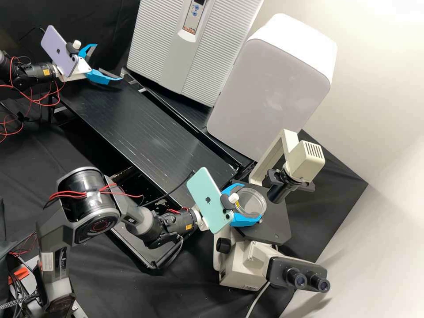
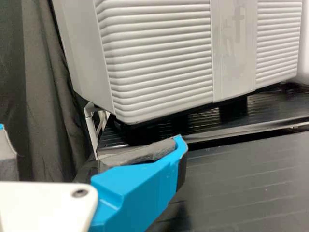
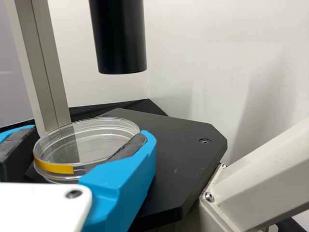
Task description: Place the petri dish on the bench
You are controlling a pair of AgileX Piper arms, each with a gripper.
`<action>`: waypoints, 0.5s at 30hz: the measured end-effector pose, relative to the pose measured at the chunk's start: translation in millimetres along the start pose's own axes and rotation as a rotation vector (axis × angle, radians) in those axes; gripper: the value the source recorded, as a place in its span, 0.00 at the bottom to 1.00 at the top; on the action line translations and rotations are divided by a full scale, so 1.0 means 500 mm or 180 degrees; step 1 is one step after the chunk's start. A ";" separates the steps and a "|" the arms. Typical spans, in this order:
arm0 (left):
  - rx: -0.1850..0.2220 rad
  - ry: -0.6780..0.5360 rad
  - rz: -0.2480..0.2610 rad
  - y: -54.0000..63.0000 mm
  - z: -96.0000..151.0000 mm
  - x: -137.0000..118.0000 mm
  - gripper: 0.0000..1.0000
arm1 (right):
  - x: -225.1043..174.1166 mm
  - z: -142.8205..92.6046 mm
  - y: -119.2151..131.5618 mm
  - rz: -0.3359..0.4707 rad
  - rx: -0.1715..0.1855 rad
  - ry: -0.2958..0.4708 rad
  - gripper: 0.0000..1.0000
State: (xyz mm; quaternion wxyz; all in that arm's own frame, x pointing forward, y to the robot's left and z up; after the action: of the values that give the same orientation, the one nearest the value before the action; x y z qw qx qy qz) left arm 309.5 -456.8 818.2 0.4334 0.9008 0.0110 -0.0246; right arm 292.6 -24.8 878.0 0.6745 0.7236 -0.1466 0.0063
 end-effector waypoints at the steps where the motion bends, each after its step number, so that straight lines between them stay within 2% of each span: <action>1: 0.0000 0.0000 0.0000 0.000 0.000 0.000 1.00 | 0.000 0.000 0.000 0.0000 0.0000 0.0000 0.00; 15: 0.0000 0.0000 0.0000 0.000 0.000 0.000 1.00 | 0.000 -0.004 -0.003 -0.0014 0.0004 0.0017 0.00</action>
State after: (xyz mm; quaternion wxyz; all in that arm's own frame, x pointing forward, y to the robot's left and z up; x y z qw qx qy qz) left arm 309.5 -456.8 818.2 0.4334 0.9008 0.0110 -0.0246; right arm 293.2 -22.9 876.6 0.6744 0.7243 -0.1432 0.0069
